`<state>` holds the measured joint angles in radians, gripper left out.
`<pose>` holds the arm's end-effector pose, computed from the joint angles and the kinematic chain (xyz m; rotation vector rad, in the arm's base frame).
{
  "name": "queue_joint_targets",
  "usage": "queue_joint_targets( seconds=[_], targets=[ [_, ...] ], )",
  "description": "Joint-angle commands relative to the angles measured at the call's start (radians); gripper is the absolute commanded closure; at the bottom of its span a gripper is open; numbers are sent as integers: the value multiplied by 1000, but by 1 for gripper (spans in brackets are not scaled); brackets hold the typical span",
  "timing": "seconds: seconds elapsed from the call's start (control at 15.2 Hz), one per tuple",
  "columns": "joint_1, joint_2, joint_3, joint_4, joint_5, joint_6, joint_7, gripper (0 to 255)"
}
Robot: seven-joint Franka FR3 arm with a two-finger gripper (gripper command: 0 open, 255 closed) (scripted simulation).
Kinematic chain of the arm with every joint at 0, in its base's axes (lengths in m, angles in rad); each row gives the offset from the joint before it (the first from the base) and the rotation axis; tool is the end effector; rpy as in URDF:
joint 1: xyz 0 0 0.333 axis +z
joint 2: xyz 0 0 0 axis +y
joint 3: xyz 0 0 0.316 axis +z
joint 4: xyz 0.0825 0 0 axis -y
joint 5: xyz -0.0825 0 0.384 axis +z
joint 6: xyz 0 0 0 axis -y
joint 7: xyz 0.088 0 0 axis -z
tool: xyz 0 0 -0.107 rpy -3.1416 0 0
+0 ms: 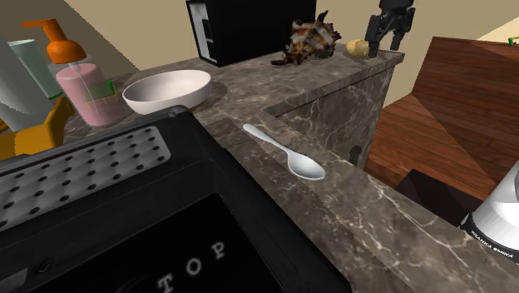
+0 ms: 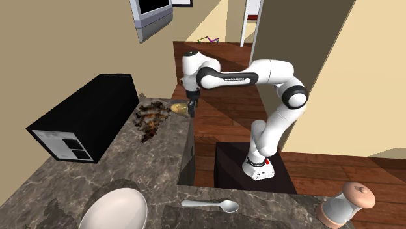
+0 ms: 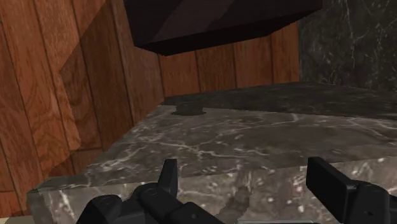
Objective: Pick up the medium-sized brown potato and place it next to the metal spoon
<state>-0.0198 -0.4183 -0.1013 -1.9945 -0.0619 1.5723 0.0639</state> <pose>0.4149 -0.0657 0.6272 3.1088 -0.2742 -0.0098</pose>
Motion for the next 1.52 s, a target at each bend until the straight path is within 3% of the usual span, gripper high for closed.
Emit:
queue_joint_targets(
  seconds=[0.0,0.46,0.99,1.45],
  targets=[
    [-3,108,-18,127,1,-51,-25,0],
    [-26,519,-62,659,33,-279,-104,0],
    [-24,459,-59,479,25,-159,-97,0],
    [-24,459,-59,479,25,-159,-97,0]
  ],
)
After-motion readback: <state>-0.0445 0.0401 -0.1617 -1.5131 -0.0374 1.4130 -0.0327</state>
